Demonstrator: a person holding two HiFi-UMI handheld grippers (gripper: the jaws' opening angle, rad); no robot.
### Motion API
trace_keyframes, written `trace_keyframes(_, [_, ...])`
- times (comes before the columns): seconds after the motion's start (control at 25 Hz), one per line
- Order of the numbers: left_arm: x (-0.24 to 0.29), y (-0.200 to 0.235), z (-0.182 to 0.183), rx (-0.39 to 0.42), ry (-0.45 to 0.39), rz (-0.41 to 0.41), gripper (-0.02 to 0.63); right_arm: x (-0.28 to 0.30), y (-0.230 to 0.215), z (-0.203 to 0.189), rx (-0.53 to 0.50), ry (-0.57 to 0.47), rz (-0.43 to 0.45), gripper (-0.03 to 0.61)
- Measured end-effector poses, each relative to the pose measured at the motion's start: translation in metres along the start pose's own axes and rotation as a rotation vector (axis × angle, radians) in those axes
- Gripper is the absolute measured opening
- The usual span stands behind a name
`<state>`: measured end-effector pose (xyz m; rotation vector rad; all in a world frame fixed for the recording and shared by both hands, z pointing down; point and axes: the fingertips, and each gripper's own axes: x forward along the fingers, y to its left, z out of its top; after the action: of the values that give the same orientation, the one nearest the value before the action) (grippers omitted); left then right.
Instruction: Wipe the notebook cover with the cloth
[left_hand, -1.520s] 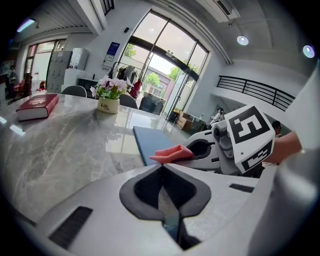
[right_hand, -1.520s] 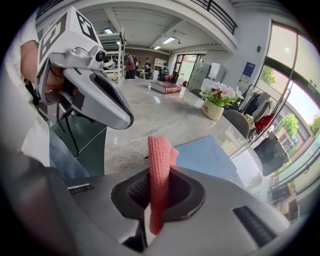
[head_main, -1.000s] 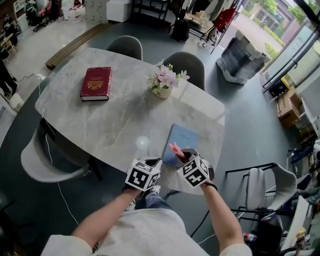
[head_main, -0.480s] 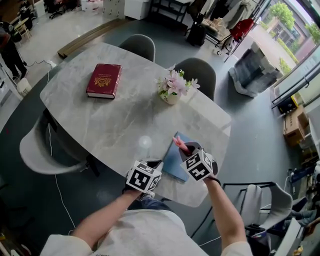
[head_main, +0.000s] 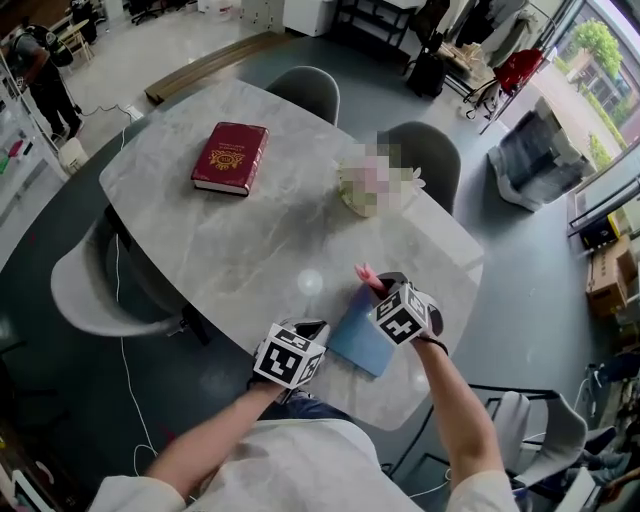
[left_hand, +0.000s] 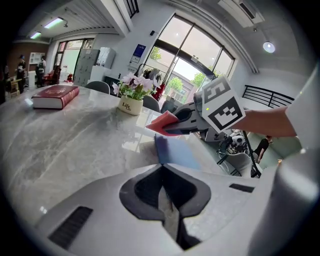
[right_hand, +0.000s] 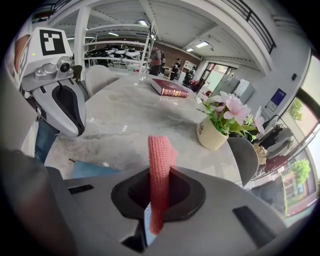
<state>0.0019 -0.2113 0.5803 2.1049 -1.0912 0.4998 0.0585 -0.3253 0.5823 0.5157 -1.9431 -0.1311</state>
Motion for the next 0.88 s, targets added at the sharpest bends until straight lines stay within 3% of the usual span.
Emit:
trace_keyframes(0.48, [-0.007,0.026,0.000,-0.051,-0.005,0.077,0.008,0.044,0.002,-0.001,-0.032,0.047,0.080,0.015])
trace_keyframes(0.88, [-0.009,0.026,-0.002,-0.038,0.002,0.062,0.008,0.046,0.016,-0.006,0.009,0.056,0.091,0.015])
